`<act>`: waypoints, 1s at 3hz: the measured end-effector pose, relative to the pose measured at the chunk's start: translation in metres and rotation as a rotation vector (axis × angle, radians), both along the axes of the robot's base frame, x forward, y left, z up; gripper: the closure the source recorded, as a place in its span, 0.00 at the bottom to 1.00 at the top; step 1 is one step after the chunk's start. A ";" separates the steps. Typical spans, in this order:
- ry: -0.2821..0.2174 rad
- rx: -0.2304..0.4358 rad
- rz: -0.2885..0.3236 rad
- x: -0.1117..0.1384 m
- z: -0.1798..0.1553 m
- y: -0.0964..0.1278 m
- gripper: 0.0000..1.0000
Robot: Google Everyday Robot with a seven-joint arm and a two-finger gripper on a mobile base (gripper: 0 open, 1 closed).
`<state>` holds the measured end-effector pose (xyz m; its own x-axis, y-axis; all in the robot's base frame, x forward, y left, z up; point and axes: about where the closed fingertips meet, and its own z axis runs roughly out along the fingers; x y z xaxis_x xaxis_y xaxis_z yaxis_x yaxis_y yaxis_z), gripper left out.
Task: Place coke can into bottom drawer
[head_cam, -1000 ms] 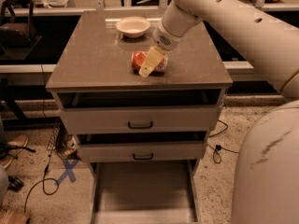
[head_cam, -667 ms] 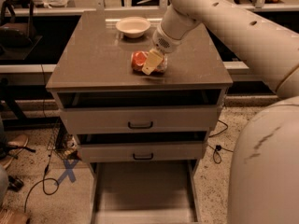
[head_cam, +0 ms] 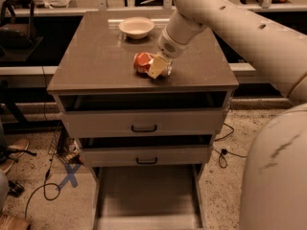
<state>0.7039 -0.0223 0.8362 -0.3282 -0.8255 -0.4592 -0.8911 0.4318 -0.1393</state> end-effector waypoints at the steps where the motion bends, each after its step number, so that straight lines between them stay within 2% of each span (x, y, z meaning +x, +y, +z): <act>1: -0.040 0.011 -0.051 -0.025 0.021 -0.027 1.00; 2: -0.066 0.007 -0.148 -0.069 0.041 -0.075 1.00; 3: -0.008 0.004 -0.218 -0.106 0.022 -0.108 1.00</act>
Offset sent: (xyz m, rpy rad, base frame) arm -0.1295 -0.1401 0.0649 -0.0034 -0.0901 -0.2794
